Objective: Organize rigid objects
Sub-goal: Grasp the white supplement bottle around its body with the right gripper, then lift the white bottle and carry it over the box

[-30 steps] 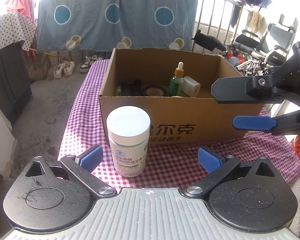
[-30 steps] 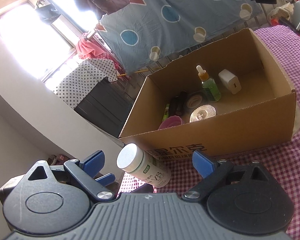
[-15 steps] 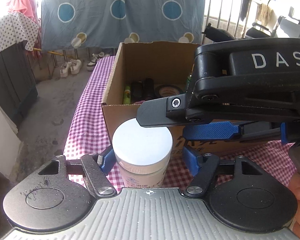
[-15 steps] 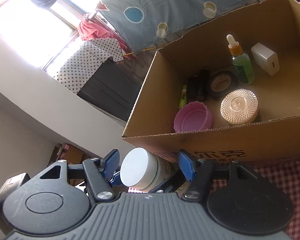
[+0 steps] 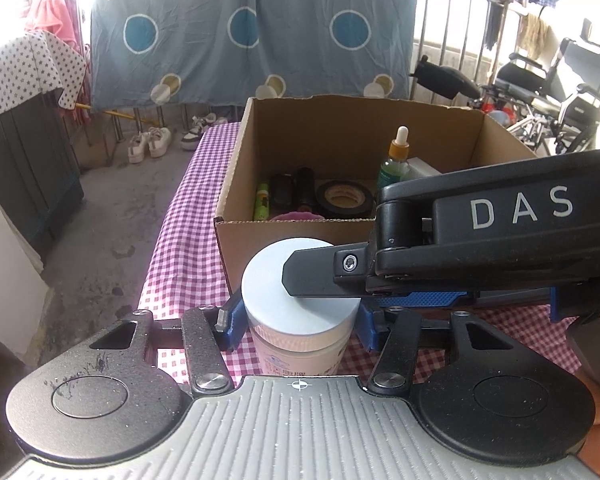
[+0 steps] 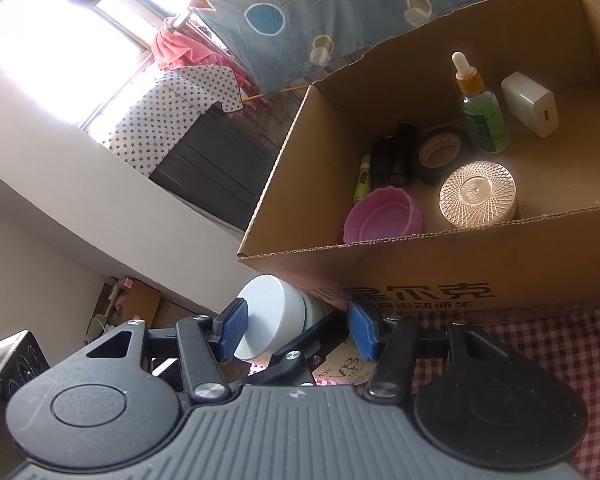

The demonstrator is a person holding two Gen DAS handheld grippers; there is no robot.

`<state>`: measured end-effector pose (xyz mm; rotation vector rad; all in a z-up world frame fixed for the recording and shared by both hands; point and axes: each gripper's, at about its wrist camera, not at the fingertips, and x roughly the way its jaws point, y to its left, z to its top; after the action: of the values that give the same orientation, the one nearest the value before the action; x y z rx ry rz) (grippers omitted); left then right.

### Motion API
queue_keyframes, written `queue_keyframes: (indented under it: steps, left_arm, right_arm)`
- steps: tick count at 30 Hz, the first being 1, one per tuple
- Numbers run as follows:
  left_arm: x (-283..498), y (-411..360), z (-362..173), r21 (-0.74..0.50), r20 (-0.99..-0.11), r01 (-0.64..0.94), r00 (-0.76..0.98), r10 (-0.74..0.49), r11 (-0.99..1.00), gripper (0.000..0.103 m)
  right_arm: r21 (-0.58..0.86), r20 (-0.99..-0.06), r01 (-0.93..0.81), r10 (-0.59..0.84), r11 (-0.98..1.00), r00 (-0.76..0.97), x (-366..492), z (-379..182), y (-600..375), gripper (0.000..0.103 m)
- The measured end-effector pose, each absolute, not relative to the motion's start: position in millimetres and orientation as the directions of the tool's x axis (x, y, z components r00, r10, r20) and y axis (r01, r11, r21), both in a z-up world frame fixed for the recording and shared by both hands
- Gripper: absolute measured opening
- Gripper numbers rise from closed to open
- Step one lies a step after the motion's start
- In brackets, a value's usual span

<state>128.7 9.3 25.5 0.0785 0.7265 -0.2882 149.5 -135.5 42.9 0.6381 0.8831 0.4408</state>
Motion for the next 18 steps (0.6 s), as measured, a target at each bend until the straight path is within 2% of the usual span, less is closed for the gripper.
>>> queue_keyframes:
  steps: [10, 18]
  left_arm:
    - [120, 11, 27, -0.069, -0.636, 0.311, 0.719, -0.281, 0.948, 0.054]
    - [128, 17, 17, -0.109, -0.654, 0.31, 0.693, -0.303, 0.944, 0.056]
  right_arm:
    - [0.67, -0.561, -0.095, 0.586, 0.736, 0.584, 138, 49, -145, 0.058]
    - [0.674, -0.566, -0.074, 0.578, 0.735, 0.588, 145, 44, -149, 0.058]
